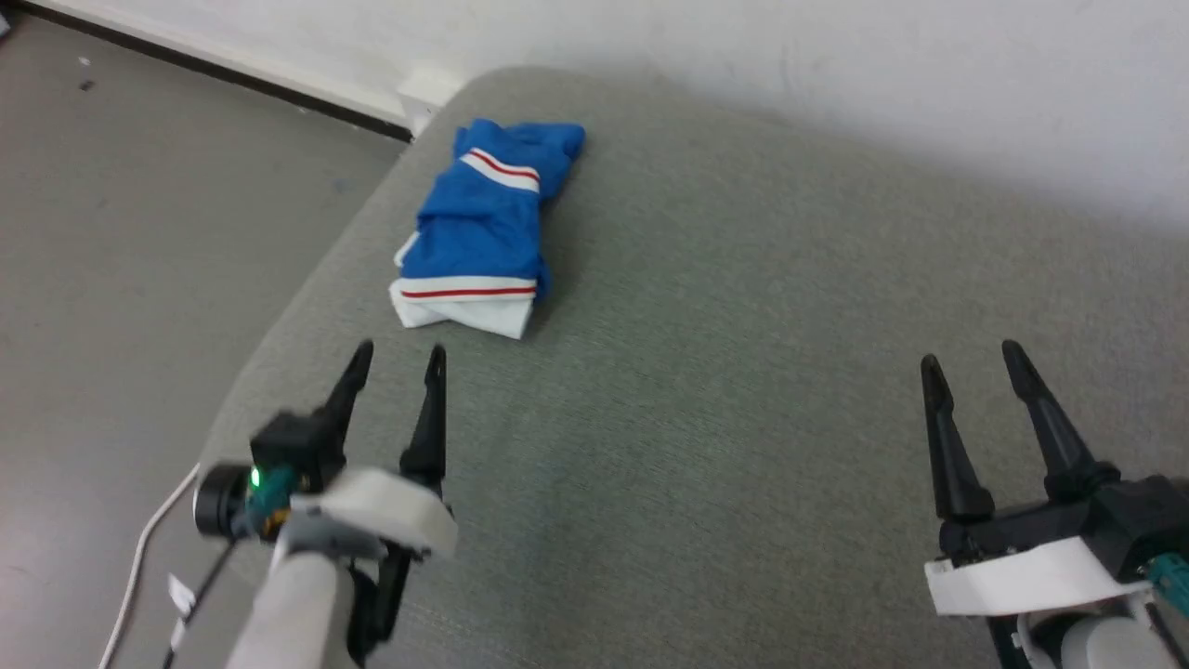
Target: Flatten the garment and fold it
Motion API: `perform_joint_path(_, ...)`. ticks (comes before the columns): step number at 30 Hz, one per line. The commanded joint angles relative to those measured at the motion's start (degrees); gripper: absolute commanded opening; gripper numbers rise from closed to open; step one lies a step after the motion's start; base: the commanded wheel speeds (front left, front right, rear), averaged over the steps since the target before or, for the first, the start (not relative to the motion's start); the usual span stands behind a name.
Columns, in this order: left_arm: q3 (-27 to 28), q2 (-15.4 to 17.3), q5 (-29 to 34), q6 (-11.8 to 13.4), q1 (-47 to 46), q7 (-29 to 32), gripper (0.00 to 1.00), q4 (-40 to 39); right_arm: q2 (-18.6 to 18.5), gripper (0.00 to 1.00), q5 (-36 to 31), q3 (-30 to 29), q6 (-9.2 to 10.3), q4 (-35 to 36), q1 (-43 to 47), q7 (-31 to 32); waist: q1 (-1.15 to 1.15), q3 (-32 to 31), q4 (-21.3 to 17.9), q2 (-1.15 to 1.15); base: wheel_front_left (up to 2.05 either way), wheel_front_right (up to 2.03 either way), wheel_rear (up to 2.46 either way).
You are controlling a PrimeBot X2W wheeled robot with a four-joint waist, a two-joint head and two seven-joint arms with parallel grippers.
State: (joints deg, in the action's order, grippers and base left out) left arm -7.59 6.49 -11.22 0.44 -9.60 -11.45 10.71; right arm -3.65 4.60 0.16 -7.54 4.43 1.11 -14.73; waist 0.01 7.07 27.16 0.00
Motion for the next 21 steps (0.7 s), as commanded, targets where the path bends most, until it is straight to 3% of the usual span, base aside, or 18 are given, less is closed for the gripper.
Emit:
perform_joint_path(1, -0.1, 0.8, -0.7, -1.1, -2.8, 1.5, 1.0, 1.0, -0.7, 1.0, -0.2, 0.1, 0.05, 0.8, -1.4, -0.3, -0.01, 7.5, -6.5, 0.0, 0.0, 0.0, 0.0)
perform_joint_path(5, 0.0, 3.3, -1.3, -3.1, -11.0, 7.5, 1.0, 4.3, -2.4, 1.0, 0.4, 0.1, 0.05, 2.6, -3.4, -0.3, -0.01, 12.4, -9.9, 0.0, 0.0, 0.0, 0.0)
perform_joint_path(13, 0.9, 11.9, -2.3, -6.2, -26.3, 19.9, 1.0, 15.1, -4.4, 1.0, 1.4, -0.4, 0.05, 4.9, -6.6, -0.3, -0.01, 20.3, -15.8, 0.0, 0.0, 0.0, 0.0)
perform_joint_path(21, 1.5, 17.2, -7.4, -7.2, -31.6, 44.5, 1.0, 29.1, -3.8, 1.0, 2.3, -0.9, 0.05, 4.8, -8.6, -0.3, -0.01, 23.1, -19.4, 0.0, 0.0, 0.0, 0.0)
